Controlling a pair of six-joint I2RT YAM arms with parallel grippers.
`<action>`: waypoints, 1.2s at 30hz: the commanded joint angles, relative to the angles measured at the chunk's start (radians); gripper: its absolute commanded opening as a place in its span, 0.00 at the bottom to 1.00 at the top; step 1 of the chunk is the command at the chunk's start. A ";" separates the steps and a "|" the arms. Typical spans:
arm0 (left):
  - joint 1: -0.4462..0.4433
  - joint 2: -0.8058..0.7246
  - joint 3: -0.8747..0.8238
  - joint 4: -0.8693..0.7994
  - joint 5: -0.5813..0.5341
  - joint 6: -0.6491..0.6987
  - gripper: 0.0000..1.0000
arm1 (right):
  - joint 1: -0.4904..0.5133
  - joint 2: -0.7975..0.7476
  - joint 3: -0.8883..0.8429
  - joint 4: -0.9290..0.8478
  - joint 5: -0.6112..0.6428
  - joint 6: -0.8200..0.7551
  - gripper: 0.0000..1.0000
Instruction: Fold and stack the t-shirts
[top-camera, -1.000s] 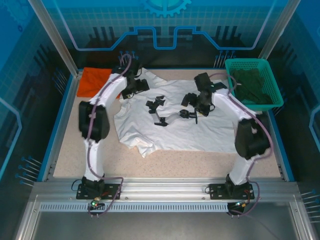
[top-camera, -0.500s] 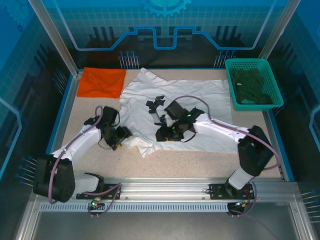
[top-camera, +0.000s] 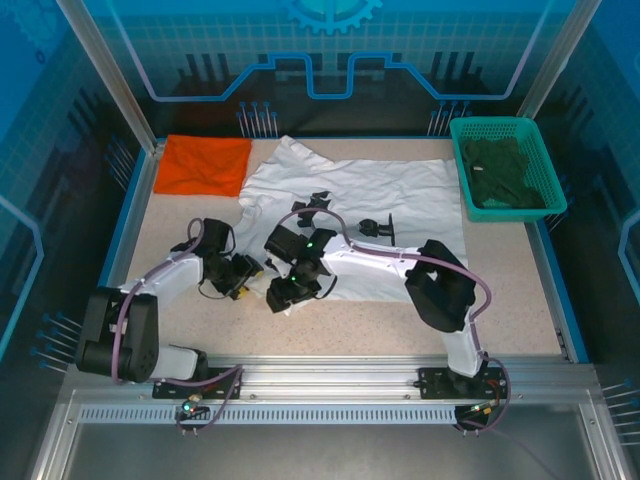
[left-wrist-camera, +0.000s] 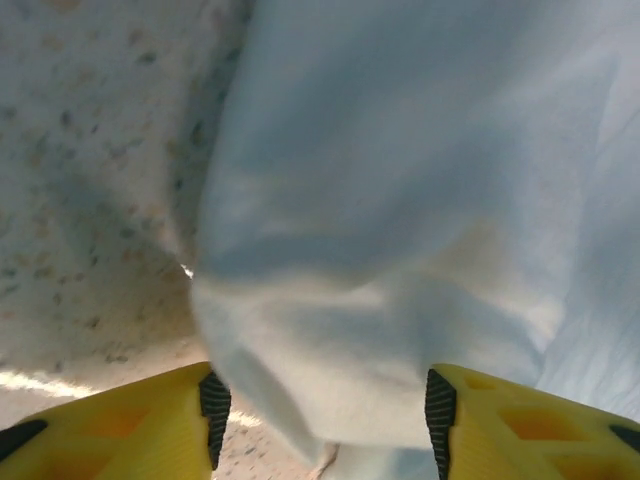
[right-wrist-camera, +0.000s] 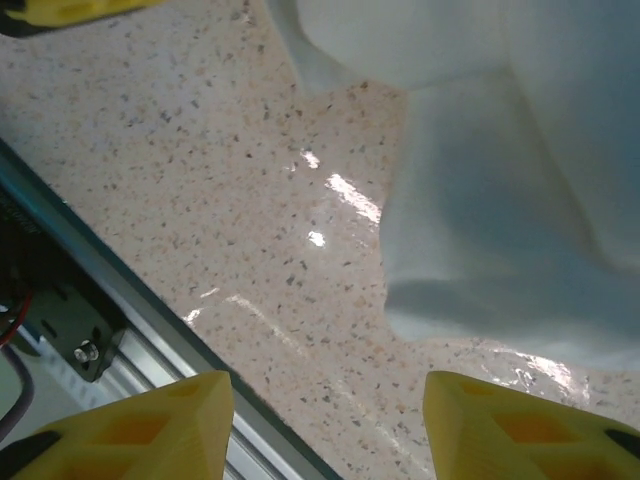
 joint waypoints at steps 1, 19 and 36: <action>0.011 0.031 0.036 0.030 -0.016 0.048 0.51 | 0.022 0.059 0.066 -0.103 0.059 -0.005 0.54; 0.017 0.084 0.077 -0.016 -0.053 0.090 0.32 | 0.046 0.210 0.182 -0.221 0.178 0.066 0.40; 0.017 0.052 0.041 -0.012 -0.013 0.046 0.35 | 0.050 0.214 0.193 -0.185 0.201 0.131 0.47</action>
